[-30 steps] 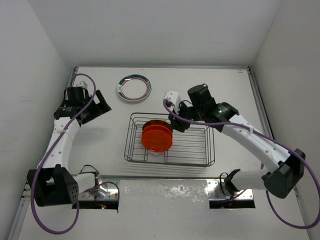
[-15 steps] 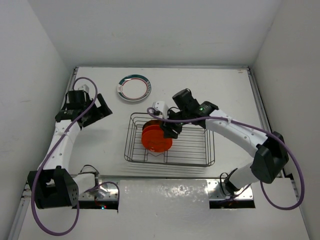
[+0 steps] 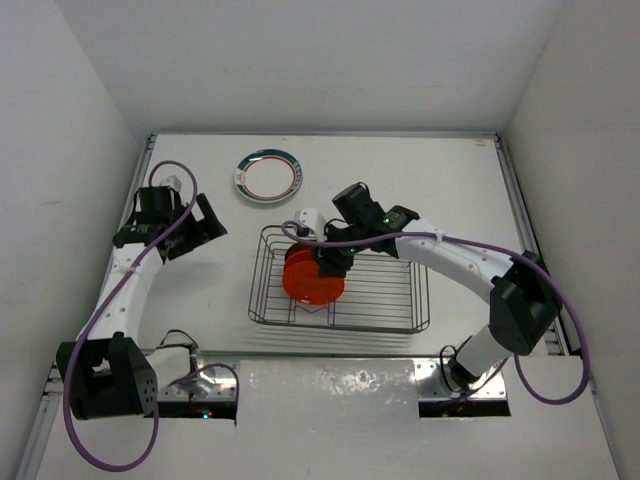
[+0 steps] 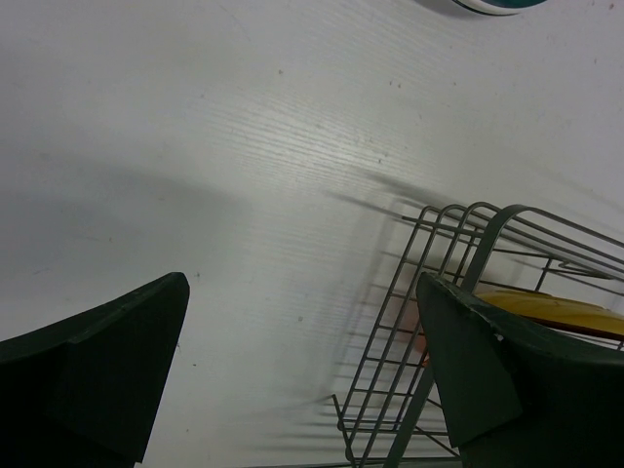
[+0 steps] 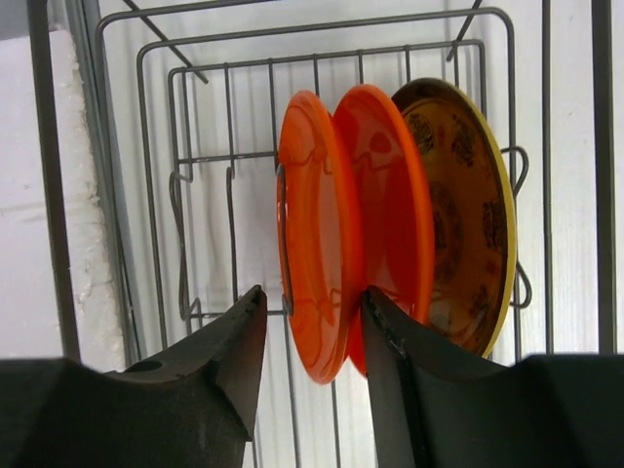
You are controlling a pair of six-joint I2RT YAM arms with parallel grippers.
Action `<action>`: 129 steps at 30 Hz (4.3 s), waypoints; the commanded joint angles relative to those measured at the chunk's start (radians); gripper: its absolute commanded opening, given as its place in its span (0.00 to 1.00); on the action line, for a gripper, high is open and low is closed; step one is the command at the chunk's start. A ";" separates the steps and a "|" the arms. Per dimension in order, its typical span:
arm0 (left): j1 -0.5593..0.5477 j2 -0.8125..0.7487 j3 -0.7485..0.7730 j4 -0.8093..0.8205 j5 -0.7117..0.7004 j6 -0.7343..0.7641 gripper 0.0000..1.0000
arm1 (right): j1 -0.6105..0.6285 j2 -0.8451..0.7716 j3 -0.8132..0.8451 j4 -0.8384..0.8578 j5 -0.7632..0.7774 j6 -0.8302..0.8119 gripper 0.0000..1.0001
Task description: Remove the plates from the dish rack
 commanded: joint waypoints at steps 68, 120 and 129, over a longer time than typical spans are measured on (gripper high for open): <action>-0.189 0.036 0.349 -0.126 -0.079 -0.011 1.00 | -0.422 0.377 0.642 0.091 0.611 0.583 0.99; -0.186 0.038 0.176 -0.020 -0.117 -0.042 1.00 | 0.045 -0.031 0.197 0.076 0.447 -0.033 0.00; -0.186 0.035 0.188 -0.033 -0.129 -0.036 1.00 | -0.022 -0.056 0.464 -0.033 0.615 0.125 0.00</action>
